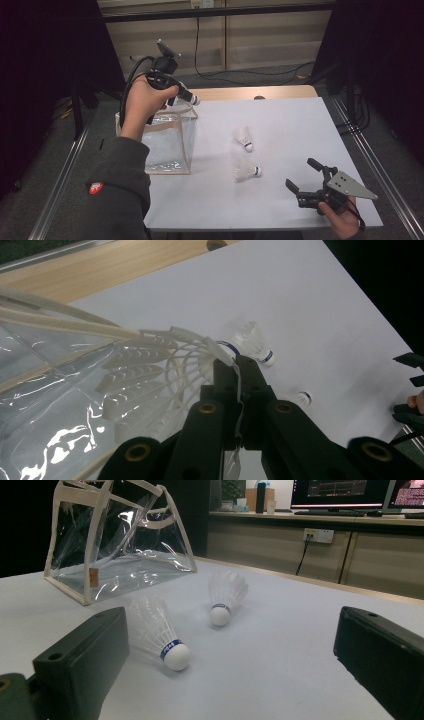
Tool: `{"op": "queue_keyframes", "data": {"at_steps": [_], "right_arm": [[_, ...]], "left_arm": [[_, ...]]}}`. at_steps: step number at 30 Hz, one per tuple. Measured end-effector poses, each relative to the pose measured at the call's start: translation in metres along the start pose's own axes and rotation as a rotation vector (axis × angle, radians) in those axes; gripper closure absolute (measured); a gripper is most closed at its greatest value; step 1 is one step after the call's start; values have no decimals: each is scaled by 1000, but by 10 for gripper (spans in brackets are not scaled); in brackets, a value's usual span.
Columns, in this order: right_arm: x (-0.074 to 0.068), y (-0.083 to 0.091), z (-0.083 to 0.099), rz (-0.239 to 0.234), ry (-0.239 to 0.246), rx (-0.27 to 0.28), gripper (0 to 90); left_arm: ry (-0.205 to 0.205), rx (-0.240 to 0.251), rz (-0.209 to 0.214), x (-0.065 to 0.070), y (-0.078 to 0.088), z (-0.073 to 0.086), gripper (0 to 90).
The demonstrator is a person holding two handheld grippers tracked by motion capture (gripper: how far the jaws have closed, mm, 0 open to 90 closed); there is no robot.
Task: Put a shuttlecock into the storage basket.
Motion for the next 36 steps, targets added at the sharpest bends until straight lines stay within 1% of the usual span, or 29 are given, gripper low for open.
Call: {"op": "queue_keyframes", "data": {"at_steps": [2, 4, 8, 11, 17, 18, 27, 29, 34, 36], "right_arm": [[0, 0, 0, 1, 3, 2, 10], [0, 0, 0, -1, 0, -1, 10], [1, 0, 0, 0, 2, 1, 10], [0, 0, 0, 0, -1, 0, 10], [0, 0, 0, 0, 0, 1, 10], [0, 0, 0, -2, -1, 2, 10], [0, 0, 0, -2, -2, 2, 10], [0, 0, 0, -2, 1, 0, 10], [0, 0, 0, -3, 2, -1, 10], [0, 0, 0, 1, 2, 2, 10]], "left_arm": [[-6, -9, -6, -2, -1, 1, 895], [-2, -11, -9, -4, -1, 1, 894], [3, 4, -15, -7, 1, 0, 894], [1, 1, -15, -9, 2, 0, 894], [0, 4, -38, -13, 3, 0, 894], [2, 3, -45, -14, 3, 0, 894], [15, 14, -46, -21, 7, -1, 894], [15, 9, -52, -23, 8, 0, 894], [23, 18, -56, -27, 9, 0, 894], [29, 23, -64, -29, 10, 0, 894]]}}
Point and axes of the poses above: each handheld gripper's, and its own axes: y roughly backward along the jaws, z roughly out of its underside, x roughly to its right, the point moved 7 cm from there along -y, roughly forward along the jaws, and after that the axes turned 3 degrees about x, right-handed, at the moved point
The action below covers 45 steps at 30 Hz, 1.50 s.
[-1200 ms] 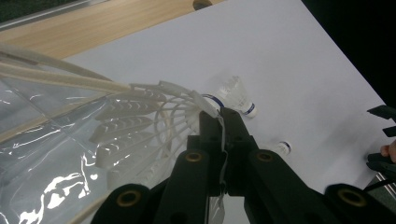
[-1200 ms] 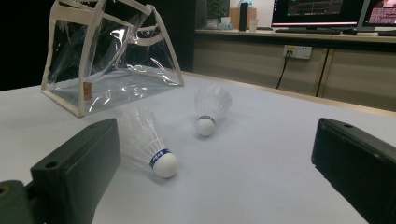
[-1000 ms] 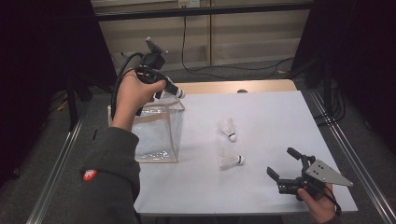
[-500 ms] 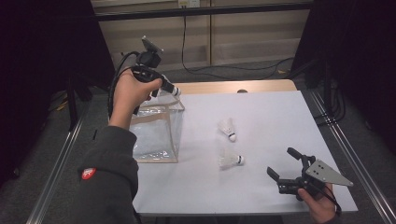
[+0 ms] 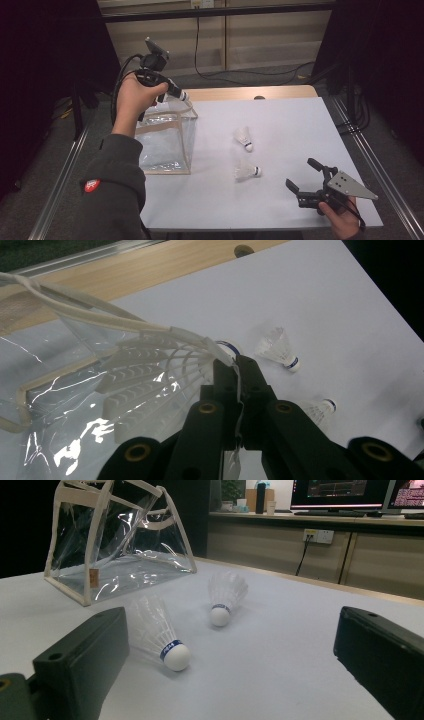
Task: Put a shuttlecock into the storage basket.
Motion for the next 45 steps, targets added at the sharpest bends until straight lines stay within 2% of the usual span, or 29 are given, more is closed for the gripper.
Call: {"op": "queue_keyframes", "data": {"at_steps": [12, 17, 24, 32, 35, 45], "right_arm": [[0, 0, 0, -1, 0, -2, 10], [0, 0, 0, -2, 2, 1, 10], [0, 0, 0, -3, -2, 0, 10], [0, 0, 0, -4, -2, 0, 10], [0, 0, 0, -6, 2, -2, 10], [0, 1, 0, -7, 1, -5, 10]], "left_arm": [[-7, 4, -12, -9, 1, 1, 893], [0, 11, -28, -13, 1, 1, 893], [7, 7, -28, -19, -1, 3, 893], [30, 16, -30, -26, 0, 6, 893], [37, 12, -47, -31, -2, 9, 893], [61, 20, -57, -40, -6, 13, 893]]}}
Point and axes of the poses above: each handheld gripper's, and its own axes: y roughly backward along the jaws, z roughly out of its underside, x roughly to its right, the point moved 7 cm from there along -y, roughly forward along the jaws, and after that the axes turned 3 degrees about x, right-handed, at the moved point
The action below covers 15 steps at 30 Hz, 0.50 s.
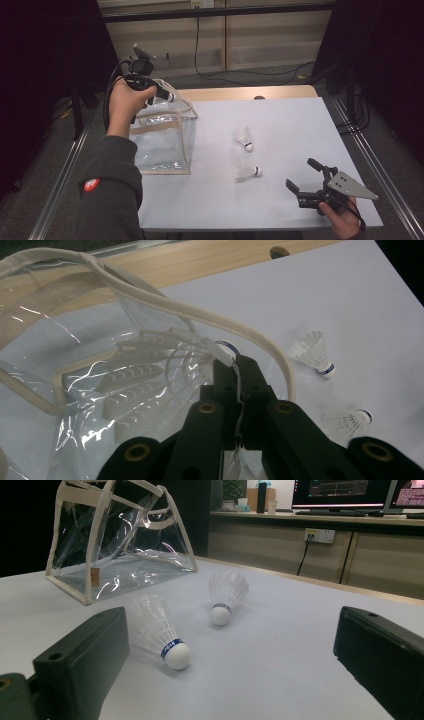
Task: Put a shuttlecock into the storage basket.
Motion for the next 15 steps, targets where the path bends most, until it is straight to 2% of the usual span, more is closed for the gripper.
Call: {"op": "queue_keyframes", "data": {"at_steps": [15], "right_arm": [[1, 0, 0, -1, 0, 1, 10]], "left_arm": [[20, -4, -6, -8, -6, 2, 893]]}}
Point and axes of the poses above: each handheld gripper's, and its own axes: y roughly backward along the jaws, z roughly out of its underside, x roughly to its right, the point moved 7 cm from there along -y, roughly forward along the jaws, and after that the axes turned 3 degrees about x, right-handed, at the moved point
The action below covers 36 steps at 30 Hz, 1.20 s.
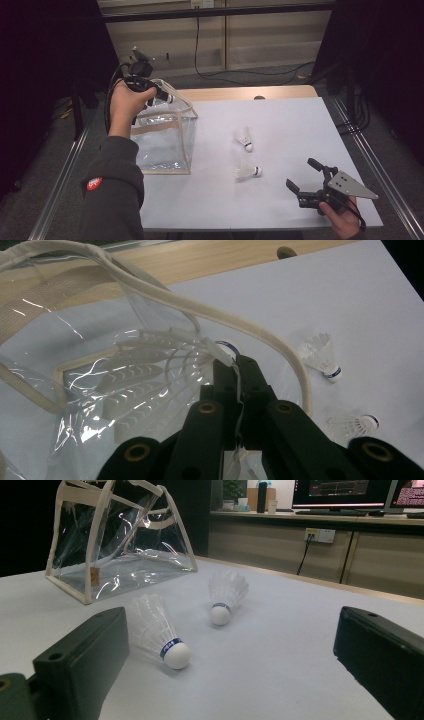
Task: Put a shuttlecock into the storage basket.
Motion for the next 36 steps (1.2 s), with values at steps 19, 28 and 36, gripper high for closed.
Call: {"op": "queue_keyframes", "data": {"at_steps": [19, 28, 36], "right_arm": [[0, 0, 0, -4, 0, 5, 10], [-1, 0, 0, -8, 3, 3, 10], [-1, -1, 0, -10, 5, 5, 10]], "left_arm": [[31, 0, -26, -16, -7, 5, 891], [48, -4, -49, -28, -8, 9, 890], [64, 0, -66, -37, -12, 11, 874]]}}
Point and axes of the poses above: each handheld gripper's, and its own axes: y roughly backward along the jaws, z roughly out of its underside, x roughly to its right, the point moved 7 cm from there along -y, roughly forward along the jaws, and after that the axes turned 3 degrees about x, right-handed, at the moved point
